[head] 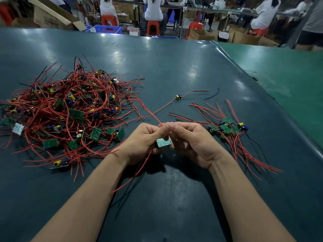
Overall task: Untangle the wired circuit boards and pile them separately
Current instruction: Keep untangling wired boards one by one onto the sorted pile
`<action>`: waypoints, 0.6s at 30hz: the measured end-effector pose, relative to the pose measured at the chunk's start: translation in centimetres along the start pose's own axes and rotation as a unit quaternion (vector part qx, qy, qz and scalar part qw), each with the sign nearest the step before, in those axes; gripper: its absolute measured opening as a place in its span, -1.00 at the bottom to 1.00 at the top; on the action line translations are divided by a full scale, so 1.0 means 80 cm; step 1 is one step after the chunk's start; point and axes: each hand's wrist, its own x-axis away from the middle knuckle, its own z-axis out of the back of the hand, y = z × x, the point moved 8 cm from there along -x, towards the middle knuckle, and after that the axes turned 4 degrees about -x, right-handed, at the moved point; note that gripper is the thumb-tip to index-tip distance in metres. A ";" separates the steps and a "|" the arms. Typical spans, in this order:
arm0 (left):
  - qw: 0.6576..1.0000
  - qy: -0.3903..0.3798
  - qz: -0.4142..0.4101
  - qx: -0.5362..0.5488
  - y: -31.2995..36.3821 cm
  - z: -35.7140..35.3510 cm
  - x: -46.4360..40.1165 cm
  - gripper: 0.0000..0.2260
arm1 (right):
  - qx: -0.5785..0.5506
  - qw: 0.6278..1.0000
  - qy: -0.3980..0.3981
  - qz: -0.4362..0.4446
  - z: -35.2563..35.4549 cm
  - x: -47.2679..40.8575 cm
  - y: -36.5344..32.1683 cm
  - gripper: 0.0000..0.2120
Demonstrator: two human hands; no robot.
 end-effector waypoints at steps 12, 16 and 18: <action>0.998 0.012 -0.016 -0.066 0.002 -0.004 0.004 -0.53 | 0.014 1.000 0.000 -0.003 -0.008 0.002 -0.003 -0.84; 0.994 -0.012 -0.031 -0.101 0.002 -0.009 0.006 -0.57 | -0.016 1.000 -0.007 0.003 -0.010 0.005 -0.007 -0.87; 0.996 -0.020 -0.026 -0.079 0.002 -0.009 0.006 -0.58 | -0.033 0.998 0.038 0.027 -0.001 0.002 -0.012 -0.93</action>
